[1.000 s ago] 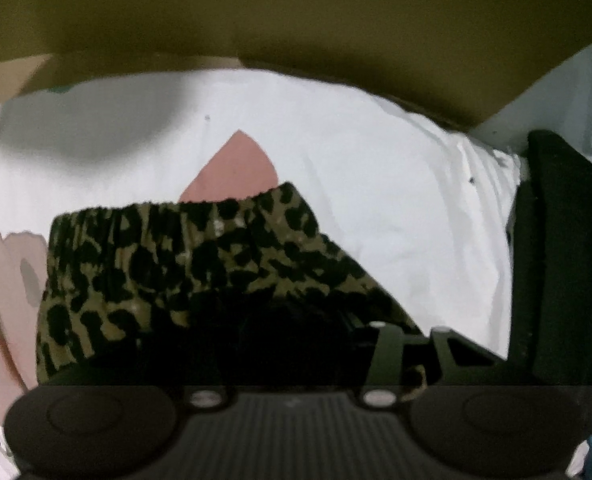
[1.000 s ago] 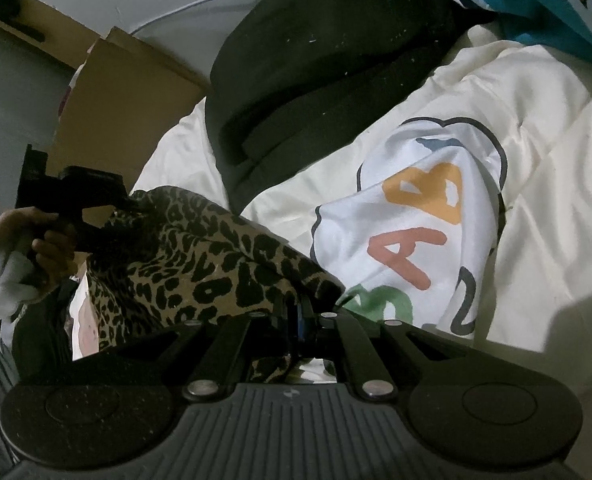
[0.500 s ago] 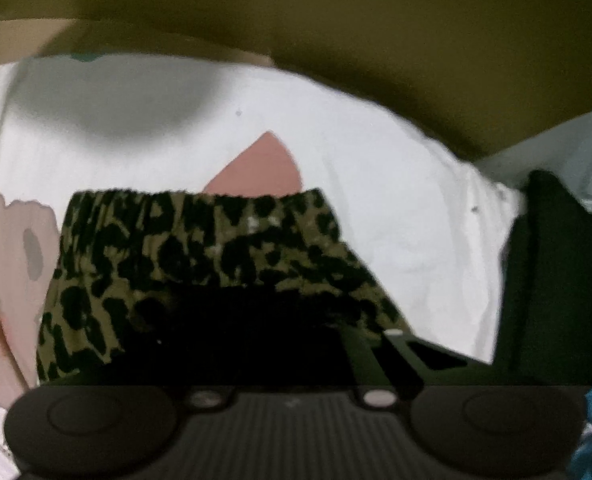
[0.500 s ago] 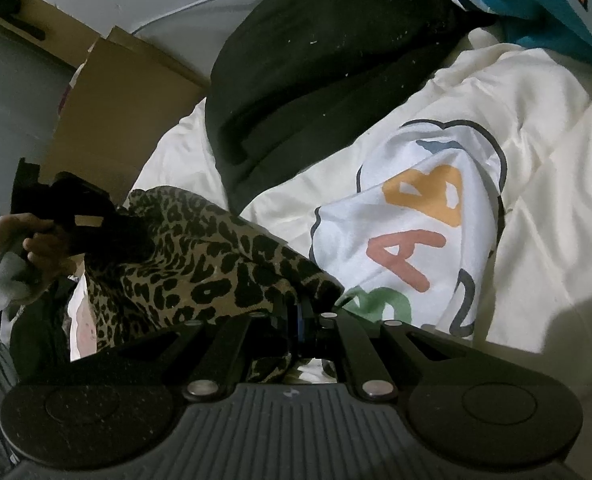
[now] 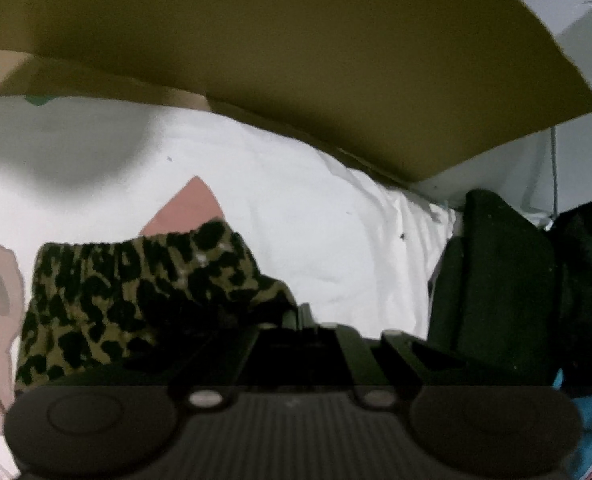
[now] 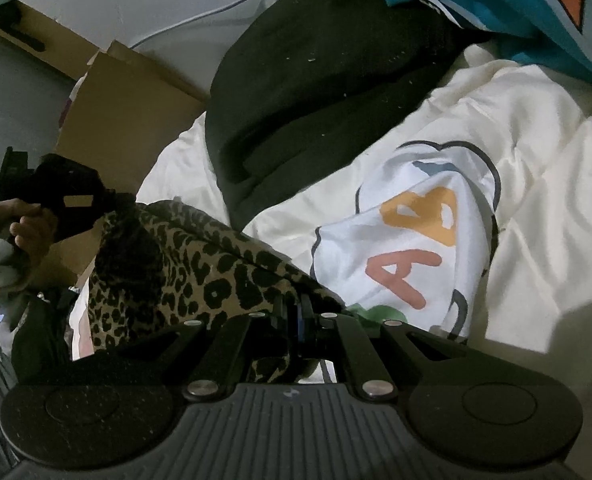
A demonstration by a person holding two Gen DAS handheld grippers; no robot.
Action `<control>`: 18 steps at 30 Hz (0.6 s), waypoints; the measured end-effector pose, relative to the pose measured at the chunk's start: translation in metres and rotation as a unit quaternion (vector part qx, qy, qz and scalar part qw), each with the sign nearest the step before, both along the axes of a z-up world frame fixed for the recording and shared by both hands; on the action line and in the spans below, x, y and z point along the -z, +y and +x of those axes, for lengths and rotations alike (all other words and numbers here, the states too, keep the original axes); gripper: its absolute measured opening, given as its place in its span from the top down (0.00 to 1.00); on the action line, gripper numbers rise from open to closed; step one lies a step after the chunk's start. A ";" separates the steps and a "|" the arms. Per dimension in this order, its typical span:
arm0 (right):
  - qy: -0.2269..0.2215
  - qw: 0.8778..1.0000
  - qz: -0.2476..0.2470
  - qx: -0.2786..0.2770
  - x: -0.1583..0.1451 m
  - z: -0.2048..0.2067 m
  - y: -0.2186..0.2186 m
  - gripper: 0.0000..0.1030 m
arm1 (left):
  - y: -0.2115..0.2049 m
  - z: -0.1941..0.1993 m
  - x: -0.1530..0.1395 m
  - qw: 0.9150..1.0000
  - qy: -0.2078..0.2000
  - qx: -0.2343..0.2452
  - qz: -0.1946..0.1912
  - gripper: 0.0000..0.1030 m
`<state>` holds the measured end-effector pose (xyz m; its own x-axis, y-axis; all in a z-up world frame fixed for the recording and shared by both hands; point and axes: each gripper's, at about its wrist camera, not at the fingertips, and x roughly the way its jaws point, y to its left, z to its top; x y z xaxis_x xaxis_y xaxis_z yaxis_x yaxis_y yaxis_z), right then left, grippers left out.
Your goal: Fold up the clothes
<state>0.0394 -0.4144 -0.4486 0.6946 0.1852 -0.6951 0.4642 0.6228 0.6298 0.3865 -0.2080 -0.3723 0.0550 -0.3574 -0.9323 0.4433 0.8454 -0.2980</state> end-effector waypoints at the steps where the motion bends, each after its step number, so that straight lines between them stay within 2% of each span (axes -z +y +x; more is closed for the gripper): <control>1: 0.001 1.000 0.000 0.000 0.000 0.000 0.000 0.98 | -0.002 0.000 0.003 1.000 0.000 0.003 0.001 1.00; 10: 0.013 1.000 -0.020 0.010 0.000 0.000 0.000 0.98 | -0.014 -0.001 0.017 1.000 0.000 0.030 -0.006 1.00; 15: 0.020 1.000 -0.011 0.012 0.003 0.000 -0.002 0.97 | -0.015 -0.003 0.017 0.999 -0.006 0.044 -0.003 0.94; 17: 0.025 0.999 -0.016 0.015 0.000 -0.002 -0.002 0.95 | -0.015 -0.007 0.013 0.998 -0.013 0.055 -0.008 0.77; 18: 0.026 0.999 -0.023 0.017 -0.003 -0.004 -0.001 0.94 | -0.013 -0.010 0.007 0.997 -0.020 0.066 -0.016 0.73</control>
